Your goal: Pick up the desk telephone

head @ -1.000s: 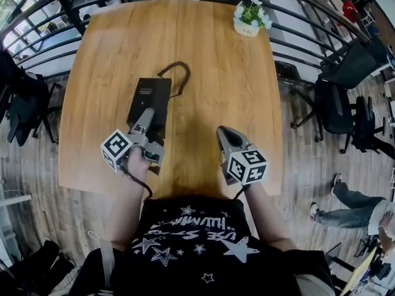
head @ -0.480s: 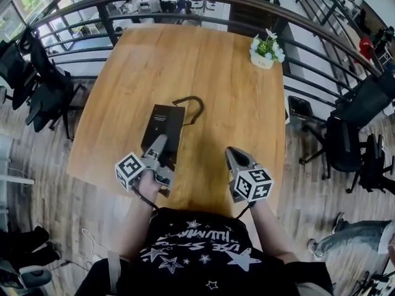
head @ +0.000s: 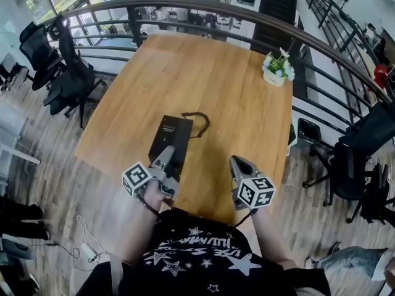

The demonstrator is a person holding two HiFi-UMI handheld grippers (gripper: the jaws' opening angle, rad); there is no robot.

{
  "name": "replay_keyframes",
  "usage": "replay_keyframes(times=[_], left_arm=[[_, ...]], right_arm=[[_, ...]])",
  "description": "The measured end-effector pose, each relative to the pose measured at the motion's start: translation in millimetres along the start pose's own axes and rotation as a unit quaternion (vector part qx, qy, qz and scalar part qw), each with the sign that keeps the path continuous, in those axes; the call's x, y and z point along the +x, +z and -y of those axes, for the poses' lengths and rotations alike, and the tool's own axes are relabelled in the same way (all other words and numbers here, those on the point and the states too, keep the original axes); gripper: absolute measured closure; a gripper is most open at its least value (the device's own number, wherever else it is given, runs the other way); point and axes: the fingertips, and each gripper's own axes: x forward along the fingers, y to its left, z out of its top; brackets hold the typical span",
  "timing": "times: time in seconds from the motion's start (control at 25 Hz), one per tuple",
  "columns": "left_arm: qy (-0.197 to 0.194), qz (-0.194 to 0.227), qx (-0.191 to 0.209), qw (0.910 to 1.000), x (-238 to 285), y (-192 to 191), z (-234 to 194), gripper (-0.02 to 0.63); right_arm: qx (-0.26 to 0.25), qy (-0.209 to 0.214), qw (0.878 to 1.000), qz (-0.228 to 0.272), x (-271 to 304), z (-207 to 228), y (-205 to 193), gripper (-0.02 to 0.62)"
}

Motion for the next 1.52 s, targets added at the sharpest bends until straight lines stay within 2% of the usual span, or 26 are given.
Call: replay_keyframes(times=[0.64, 1.0, 1.12, 1.52], left_arm=[[0.009, 0.065, -0.007, 0.9978, -65.5, -63.8, -11.2, 0.416], [-0.003, 0.090, -0.012, 0.9958, -88.5, -123.3, -11.7, 0.416], [-0.004, 0.100, -0.014, 0.9949, -98.9, -138.5, -10.9, 0.416], [0.004, 0.112, -0.010, 0.9936, -145.4, -178.5, -12.8, 0.416]], right_arm=[[-0.020, 0.055, 0.998, -0.019, -62.0, 4.6, -30.6, 0.594], [-0.034, 0.076, 0.996, -0.031, -116.5, 29.0, -52.4, 0.595], [-0.048, 0.089, 0.994, -0.039, -129.5, 29.1, -57.7, 0.595], [-0.037, 0.140, 0.988, -0.049, -155.9, 10.3, -77.9, 0.594]])
